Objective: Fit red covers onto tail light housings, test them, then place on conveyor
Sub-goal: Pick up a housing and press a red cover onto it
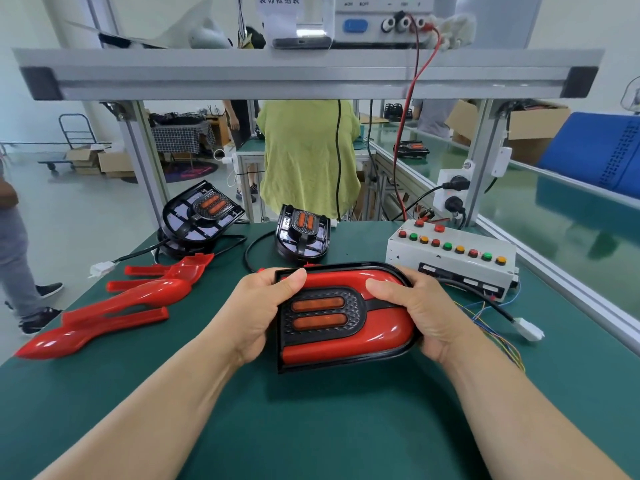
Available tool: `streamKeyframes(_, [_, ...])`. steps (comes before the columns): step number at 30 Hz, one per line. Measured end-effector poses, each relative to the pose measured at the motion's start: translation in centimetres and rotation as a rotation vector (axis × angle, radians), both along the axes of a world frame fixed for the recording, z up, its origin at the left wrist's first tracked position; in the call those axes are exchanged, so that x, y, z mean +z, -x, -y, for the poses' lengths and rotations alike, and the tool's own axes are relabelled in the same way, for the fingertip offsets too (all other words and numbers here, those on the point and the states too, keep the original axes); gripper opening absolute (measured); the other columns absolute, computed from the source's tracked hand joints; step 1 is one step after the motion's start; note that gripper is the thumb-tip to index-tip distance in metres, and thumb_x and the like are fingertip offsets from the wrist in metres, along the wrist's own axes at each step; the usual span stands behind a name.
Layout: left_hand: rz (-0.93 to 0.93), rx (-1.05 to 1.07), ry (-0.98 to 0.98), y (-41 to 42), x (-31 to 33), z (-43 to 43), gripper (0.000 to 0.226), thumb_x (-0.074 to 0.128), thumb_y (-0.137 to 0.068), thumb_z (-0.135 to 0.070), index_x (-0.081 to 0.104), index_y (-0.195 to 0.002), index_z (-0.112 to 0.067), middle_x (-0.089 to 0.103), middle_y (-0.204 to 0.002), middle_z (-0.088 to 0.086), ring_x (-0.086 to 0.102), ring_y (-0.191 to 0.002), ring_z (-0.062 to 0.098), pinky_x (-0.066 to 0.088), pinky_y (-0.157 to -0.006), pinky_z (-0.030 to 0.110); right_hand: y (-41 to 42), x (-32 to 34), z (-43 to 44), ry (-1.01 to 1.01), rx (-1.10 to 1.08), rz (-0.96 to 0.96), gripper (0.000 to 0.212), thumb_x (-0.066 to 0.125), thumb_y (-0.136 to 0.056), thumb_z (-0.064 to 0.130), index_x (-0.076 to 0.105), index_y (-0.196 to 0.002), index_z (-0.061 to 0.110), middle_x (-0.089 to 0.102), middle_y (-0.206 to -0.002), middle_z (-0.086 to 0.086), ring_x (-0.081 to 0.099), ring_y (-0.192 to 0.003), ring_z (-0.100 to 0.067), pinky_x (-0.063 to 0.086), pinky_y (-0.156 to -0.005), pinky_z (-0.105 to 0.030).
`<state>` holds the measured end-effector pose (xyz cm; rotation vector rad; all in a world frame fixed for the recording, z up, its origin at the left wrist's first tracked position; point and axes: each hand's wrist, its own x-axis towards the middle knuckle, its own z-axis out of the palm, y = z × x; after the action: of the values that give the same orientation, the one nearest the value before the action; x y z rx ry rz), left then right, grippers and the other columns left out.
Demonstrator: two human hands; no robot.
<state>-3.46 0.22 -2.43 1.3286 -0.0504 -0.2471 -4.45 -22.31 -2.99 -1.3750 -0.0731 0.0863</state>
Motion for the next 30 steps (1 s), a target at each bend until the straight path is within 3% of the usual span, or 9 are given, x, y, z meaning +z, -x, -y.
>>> streamKeyframes(4, [-0.042,-0.066,-0.025,0.0,0.1,-0.1,0.049,0.068,-0.082,-0.032,0.065,-0.117,0.001,0.070,-0.113,0.024,0.068,-0.106,0.042,0.053,-0.091,0.060,-0.5,0.2,0.2,-0.053,-0.078,-0.160,0.048,0.051,-0.095,0.055,0.074,-0.105,0.014,0.076,-0.103,-0.016,0.074,-0.088,-0.032,0.063,-0.071,-0.045])
streamKeyframes(8, [-0.089,-0.119,0.000,-0.3,0.0,-0.6,0.050,0.060,-0.090,-0.034,0.063,-0.124,0.002,0.068,-0.120,0.024,0.065,-0.113,0.040,0.050,-0.098,0.059,-0.9,0.1,0.7,-0.141,-0.087,-0.207,0.066,0.032,-0.101,0.059,0.070,-0.119,0.008,0.072,-0.114,-0.019,0.071,-0.102,-0.034,0.061,-0.079,-0.045])
streamKeyframes(10, [-0.105,-0.139,-0.011,-0.6,0.0,-1.0,0.055,0.053,-0.092,-0.042,0.064,-0.125,0.001,0.066,-0.123,0.023,0.063,-0.117,0.039,0.049,-0.100,0.057,-0.9,0.0,0.8,-0.120,-0.122,-0.207,0.064,0.031,-0.102,0.058,0.072,-0.116,0.010,0.073,-0.112,-0.018,0.072,-0.099,-0.032,0.061,-0.077,-0.044])
streamKeyframes(13, [-0.110,-0.092,-0.037,-0.9,0.0,-1.6,0.065,0.045,-0.095,-0.051,0.061,-0.128,0.002,0.057,-0.122,0.017,0.058,-0.112,0.036,0.041,-0.109,0.056,-1.1,-0.2,0.9,-0.083,-0.177,-0.224,0.059,0.035,-0.103,0.054,0.082,-0.091,0.020,0.077,-0.099,-0.012,0.075,-0.080,-0.026,0.062,-0.064,-0.038])
streamKeyframes(16, [-0.110,-0.081,-0.046,-1.0,0.0,-1.7,0.069,0.043,-0.091,-0.054,0.060,-0.129,0.001,0.060,-0.114,0.017,0.058,-0.101,0.028,0.047,-0.099,0.046,-1.4,-0.4,0.9,-0.072,-0.184,-0.232,0.063,0.034,-0.103,0.053,0.082,-0.074,0.025,0.078,-0.086,-0.010,0.075,-0.070,-0.023,0.059,-0.054,-0.034])
streamKeyframes(23, [-0.074,-0.107,-0.094,-1.0,-0.2,-1.6,0.066,0.047,-0.085,-0.057,0.066,-0.125,-0.007,0.066,-0.118,0.016,0.061,-0.104,0.027,0.046,-0.102,0.048,-1.3,-0.3,1.0,-0.019,-0.183,-0.217,0.062,0.033,-0.104,0.052,0.082,-0.079,0.025,0.078,-0.089,-0.010,0.075,-0.071,-0.023,0.059,-0.055,-0.033])
streamKeyframes(25, [-0.069,-0.106,-0.098,-1.0,-0.4,-1.6,0.067,0.049,-0.085,-0.055,0.064,-0.127,-0.004,0.065,-0.117,0.017,0.060,-0.102,0.028,0.048,-0.100,0.047,-1.2,-0.2,1.0,0.029,-0.177,-0.209,0.060,0.032,-0.104,0.053,0.082,-0.086,0.024,0.078,-0.094,-0.009,0.076,-0.077,-0.023,0.060,-0.061,-0.034])
streamKeyframes(28, [-0.006,-0.091,-0.117,-0.9,-0.5,-1.7,0.054,0.055,-0.087,-0.045,0.068,-0.121,-0.005,0.068,-0.114,0.021,0.062,-0.093,0.026,0.057,-0.080,0.036,-1.2,0.1,0.6,0.144,-0.191,-0.181,0.052,0.033,-0.104,0.054,0.076,-0.100,0.026,0.075,-0.107,-0.005,0.071,-0.098,-0.023,0.057,-0.088,-0.043])
streamKeyframes(30, [0.049,-0.070,-0.159,-0.8,-0.6,-1.7,0.044,0.054,-0.092,-0.039,0.070,-0.118,-0.008,0.068,-0.119,0.022,0.063,-0.094,0.026,0.055,-0.081,0.038,-1.3,0.2,0.7,0.194,-0.179,-0.147,0.043,0.035,-0.103,0.054,0.071,-0.106,0.032,0.072,-0.112,-0.002,0.066,-0.106,-0.021,0.051,-0.099,-0.045])
